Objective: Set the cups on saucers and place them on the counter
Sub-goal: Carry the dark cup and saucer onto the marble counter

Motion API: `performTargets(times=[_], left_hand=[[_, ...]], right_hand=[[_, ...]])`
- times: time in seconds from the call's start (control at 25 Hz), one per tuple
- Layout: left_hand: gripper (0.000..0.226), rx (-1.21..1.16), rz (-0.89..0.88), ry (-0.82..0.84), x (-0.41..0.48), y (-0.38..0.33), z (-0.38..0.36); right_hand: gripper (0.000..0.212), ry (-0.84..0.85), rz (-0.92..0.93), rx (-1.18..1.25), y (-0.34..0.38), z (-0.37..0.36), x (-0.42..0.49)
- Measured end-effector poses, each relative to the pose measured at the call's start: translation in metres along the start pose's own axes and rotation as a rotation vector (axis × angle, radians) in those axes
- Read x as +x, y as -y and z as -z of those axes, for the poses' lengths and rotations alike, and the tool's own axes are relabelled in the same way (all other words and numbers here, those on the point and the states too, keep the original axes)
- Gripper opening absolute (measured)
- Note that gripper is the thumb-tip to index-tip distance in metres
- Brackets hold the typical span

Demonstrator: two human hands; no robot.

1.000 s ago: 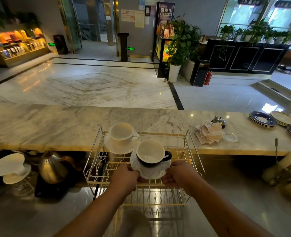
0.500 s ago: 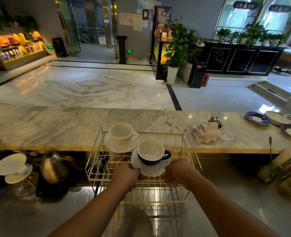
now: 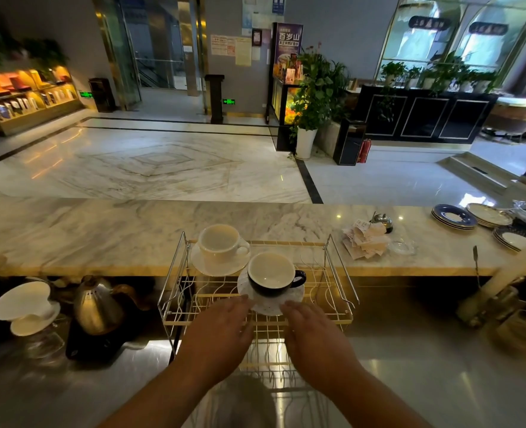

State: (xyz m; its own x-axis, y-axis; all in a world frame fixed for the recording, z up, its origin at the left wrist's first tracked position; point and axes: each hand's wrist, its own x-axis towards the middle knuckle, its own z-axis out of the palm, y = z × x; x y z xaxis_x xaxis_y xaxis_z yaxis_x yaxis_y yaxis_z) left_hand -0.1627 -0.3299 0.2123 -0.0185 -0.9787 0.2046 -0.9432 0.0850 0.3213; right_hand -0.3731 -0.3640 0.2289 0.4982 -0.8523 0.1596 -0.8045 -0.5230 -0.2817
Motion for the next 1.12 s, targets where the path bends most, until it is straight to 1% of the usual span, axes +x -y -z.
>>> performTargets(times=[0.12,0.28,0.48,0.76,1.12], left_hand=[[0.065,0.119,-0.147,0.163,-0.002,0.009,-0.005],[0.066,0.169,-0.193,0.257,-0.005,0.021,-0.011],[0.067,0.169,-0.228,0.253,0.0,0.023,-0.017],[0.069,0.13,-0.26,0.252,0.015,0.013,-0.022],[0.069,0.092,-0.249,0.258,0.04,0.0,-0.033]], right_hand=[[0.064,0.117,0.093,-0.09,0.011,-0.014,-0.003],[0.068,0.19,0.053,-0.098,0.017,-0.027,-0.007],[0.072,0.197,0.038,-0.137,0.014,-0.033,-0.008],[0.078,0.192,-0.027,-0.143,-0.004,-0.036,0.004],[0.081,0.17,-0.045,-0.126,-0.027,-0.029,0.015]])
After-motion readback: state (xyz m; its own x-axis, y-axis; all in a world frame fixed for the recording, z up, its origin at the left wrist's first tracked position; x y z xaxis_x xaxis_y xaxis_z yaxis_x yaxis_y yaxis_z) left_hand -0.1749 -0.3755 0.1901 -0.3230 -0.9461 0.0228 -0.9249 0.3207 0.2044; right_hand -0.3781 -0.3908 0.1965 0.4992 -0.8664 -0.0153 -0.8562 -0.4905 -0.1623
